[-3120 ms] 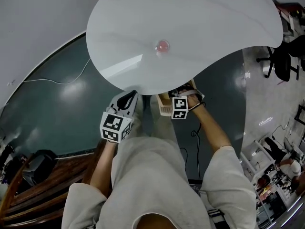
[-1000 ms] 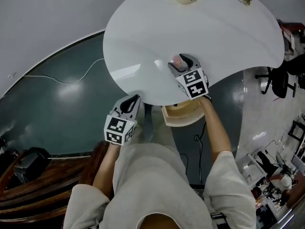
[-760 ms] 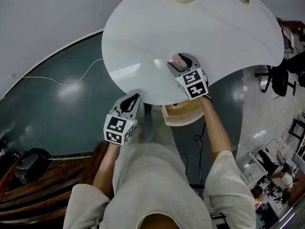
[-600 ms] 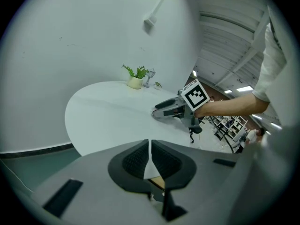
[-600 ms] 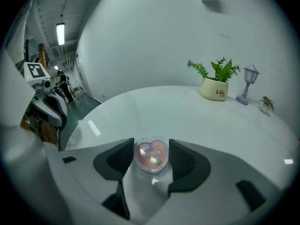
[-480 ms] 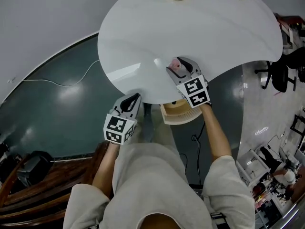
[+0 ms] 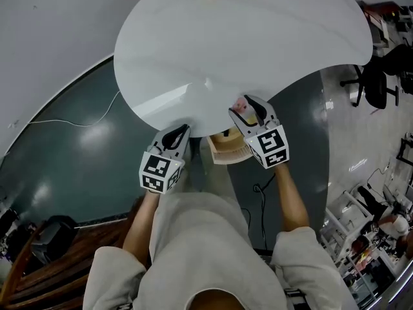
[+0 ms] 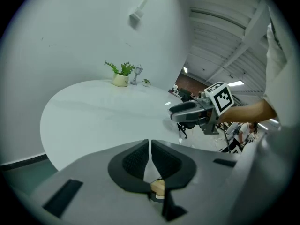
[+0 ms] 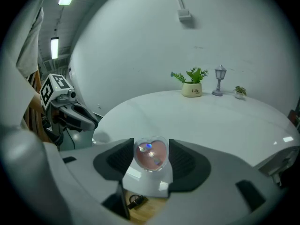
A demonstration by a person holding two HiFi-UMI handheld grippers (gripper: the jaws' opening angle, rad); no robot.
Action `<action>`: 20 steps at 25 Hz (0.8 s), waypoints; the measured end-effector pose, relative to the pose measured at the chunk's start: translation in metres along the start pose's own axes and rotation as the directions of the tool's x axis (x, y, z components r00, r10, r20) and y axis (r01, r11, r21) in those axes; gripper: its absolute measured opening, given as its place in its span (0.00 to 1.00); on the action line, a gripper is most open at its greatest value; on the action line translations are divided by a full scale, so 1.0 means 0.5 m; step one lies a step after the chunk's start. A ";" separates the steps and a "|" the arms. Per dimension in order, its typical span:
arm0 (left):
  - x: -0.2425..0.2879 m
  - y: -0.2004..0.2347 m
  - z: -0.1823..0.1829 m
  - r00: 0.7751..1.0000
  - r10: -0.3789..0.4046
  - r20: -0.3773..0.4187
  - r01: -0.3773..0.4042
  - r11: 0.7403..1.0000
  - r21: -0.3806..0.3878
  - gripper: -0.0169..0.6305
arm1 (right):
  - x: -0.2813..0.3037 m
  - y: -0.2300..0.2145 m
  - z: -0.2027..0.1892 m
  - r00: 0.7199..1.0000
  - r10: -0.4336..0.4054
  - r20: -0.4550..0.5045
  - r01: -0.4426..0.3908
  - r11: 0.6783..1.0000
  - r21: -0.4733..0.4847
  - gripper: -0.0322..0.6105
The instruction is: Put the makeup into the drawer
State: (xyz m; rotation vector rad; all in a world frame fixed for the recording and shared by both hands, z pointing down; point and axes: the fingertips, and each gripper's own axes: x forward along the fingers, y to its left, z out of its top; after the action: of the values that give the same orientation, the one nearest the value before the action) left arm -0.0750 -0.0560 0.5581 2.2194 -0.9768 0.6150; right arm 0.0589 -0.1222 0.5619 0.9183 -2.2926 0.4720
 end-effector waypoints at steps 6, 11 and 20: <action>0.019 -0.046 0.001 0.999 -0.047 -0.018 0.048 0.998 0.039 0.06 | -0.082 0.029 -0.058 1.000 -0.026 0.009 0.025 0.997 0.068 0.41; 0.055 -0.104 0.010 0.996 -0.078 -0.032 0.080 0.995 0.062 0.06 | -0.122 0.037 -0.138 0.999 0.016 -0.044 -0.012 0.997 0.075 0.41; 0.062 -0.115 0.001 0.996 -0.084 -0.036 0.086 0.994 0.061 0.06 | -0.048 0.081 -0.284 0.941 0.128 -0.313 -0.194 0.962 -0.191 0.41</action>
State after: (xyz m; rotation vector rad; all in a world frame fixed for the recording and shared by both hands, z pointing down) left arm -0.0116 -0.0409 0.5565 2.2849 -0.8527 0.6495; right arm 0.1020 -0.0077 0.6480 0.5123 -2.0985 0.3867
